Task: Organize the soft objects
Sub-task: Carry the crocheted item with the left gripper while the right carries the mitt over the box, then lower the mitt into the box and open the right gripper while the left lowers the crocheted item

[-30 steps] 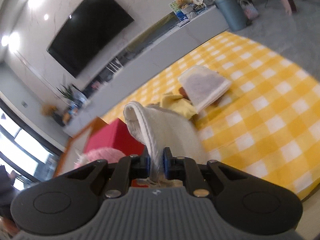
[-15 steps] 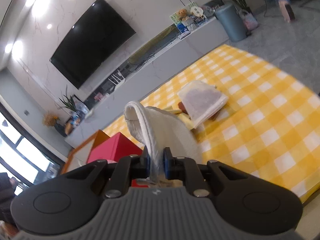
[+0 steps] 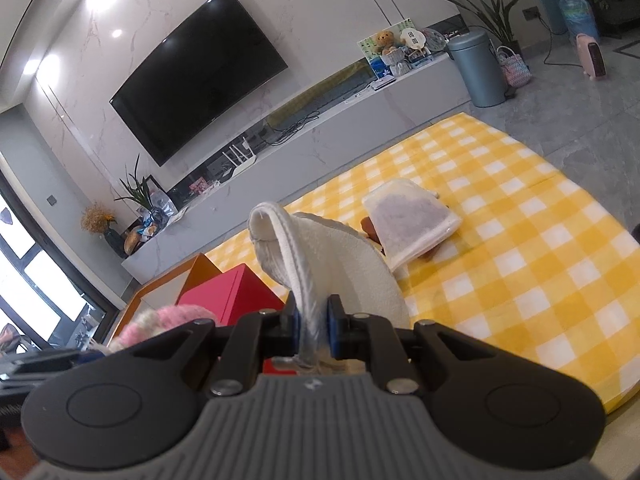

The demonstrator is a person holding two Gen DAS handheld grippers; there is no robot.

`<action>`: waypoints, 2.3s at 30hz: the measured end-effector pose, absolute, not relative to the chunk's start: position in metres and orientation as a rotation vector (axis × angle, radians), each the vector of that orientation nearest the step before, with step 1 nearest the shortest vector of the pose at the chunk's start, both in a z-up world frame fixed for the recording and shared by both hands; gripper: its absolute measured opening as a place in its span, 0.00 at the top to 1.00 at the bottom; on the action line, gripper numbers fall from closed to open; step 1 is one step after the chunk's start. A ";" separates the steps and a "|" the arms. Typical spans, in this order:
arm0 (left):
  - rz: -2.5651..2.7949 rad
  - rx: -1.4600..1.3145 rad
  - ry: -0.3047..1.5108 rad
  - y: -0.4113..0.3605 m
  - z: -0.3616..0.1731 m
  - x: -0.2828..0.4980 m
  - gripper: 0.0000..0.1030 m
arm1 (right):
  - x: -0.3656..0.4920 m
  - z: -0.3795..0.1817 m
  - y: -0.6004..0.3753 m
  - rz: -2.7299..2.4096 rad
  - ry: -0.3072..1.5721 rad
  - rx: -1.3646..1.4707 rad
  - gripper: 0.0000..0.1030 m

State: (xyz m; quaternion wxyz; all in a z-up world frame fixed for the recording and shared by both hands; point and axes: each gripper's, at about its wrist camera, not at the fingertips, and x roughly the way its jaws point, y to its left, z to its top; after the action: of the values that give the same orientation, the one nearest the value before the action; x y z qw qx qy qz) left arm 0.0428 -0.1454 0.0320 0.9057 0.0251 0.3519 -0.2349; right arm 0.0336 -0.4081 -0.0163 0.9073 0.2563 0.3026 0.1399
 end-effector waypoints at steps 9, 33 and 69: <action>-0.379 0.094 0.649 -0.098 0.065 0.034 0.71 | 0.036 -0.017 -0.401 0.294 0.628 0.501 0.89; -0.115 -0.211 0.632 0.088 0.037 0.064 0.71 | 0.073 0.080 -0.157 0.468 0.510 0.128 0.89; -0.260 -0.232 0.768 0.069 0.017 0.072 0.71 | 0.140 0.003 -0.057 0.492 0.751 -0.737 0.34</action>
State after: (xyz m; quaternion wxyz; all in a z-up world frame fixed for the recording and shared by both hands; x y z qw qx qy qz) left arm 0.0722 0.0695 0.0170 0.9123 -0.1127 0.3729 -0.1260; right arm 0.1403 -0.0573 0.0031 0.8361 -0.3481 0.3546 0.2323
